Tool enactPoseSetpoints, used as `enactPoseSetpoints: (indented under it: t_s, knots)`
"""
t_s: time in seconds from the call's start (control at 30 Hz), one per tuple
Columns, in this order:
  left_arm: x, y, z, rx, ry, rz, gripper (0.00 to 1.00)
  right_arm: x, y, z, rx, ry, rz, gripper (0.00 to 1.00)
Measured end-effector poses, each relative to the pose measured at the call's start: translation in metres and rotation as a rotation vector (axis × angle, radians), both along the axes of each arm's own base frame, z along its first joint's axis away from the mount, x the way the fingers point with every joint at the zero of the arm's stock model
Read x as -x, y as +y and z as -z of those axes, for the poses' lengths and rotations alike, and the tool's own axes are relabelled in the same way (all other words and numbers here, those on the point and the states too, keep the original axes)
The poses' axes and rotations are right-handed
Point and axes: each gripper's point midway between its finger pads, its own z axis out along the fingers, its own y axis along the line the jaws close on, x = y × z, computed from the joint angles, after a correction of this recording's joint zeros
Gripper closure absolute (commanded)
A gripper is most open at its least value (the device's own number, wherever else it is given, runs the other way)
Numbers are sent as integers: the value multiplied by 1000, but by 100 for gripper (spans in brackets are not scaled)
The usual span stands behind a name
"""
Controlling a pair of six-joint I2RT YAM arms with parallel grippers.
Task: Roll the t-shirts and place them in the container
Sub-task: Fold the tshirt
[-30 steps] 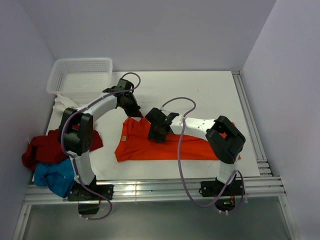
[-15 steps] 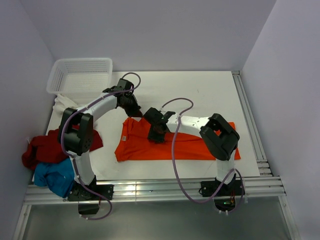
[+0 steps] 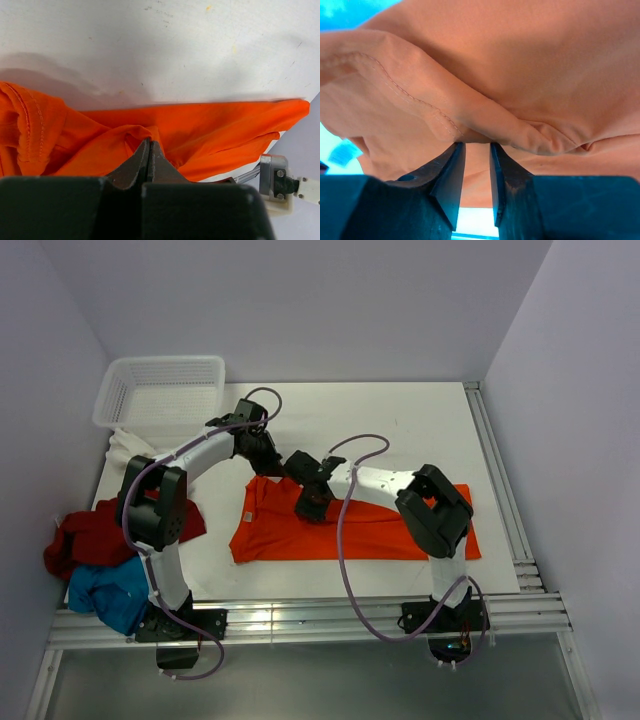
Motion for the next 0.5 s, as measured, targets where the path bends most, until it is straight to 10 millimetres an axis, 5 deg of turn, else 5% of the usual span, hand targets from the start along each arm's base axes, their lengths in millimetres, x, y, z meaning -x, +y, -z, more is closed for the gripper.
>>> enactPoseSetpoints:
  t_s: [0.4, 0.5]
  knots:
    - [3, 0, -2, 18, 5, 26, 100, -6, -1, 6, 38, 36, 119, 70]
    - [3, -1, -2, 27, 7, 29, 100, -6, -3, 6, 47, 37, 132, 88]
